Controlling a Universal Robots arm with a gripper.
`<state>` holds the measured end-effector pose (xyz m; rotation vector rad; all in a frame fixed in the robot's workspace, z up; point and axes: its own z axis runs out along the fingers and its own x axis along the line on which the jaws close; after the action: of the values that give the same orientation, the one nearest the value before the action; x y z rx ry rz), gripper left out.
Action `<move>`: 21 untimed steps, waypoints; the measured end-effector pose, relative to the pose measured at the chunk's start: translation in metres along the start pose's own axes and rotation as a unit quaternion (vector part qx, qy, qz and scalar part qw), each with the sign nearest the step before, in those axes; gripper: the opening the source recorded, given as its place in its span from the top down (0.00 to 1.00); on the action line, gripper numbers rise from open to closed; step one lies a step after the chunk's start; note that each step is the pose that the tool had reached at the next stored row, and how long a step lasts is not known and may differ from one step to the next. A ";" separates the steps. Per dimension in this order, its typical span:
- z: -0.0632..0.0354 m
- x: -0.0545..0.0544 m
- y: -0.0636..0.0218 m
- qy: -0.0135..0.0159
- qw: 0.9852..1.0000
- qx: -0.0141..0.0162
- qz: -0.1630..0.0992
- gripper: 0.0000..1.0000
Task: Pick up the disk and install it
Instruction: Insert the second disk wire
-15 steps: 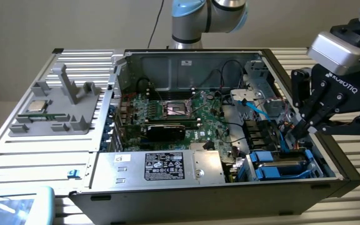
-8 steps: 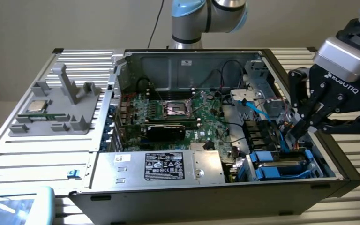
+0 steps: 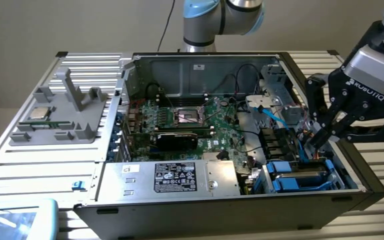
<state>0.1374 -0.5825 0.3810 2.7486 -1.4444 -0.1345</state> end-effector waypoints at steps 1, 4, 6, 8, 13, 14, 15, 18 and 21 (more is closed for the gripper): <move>0.0001 0.000 0.0000 0.000 1.000 0.000 -0.009 0.89; 0.0004 0.000 -0.0001 -0.001 0.999 0.001 -0.036 0.89; 0.0006 0.000 -0.0001 0.000 0.999 0.003 -0.053 0.89; 0.0009 0.000 -0.0001 0.004 0.998 0.006 -0.067 0.89; 0.0018 -0.001 -0.0008 0.015 0.995 0.016 -0.096 0.89; 0.0018 -0.001 -0.0009 0.016 0.994 0.016 -0.103 0.89; 0.0020 -0.001 -0.0010 0.017 0.994 0.017 -0.110 0.89; 0.0034 -0.003 -0.0022 0.022 0.991 0.021 -0.128 0.89; 0.0045 -0.004 -0.0030 0.029 0.988 0.024 -0.147 0.89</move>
<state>0.1375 -0.5777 0.3765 2.9595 -1.0354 -0.0257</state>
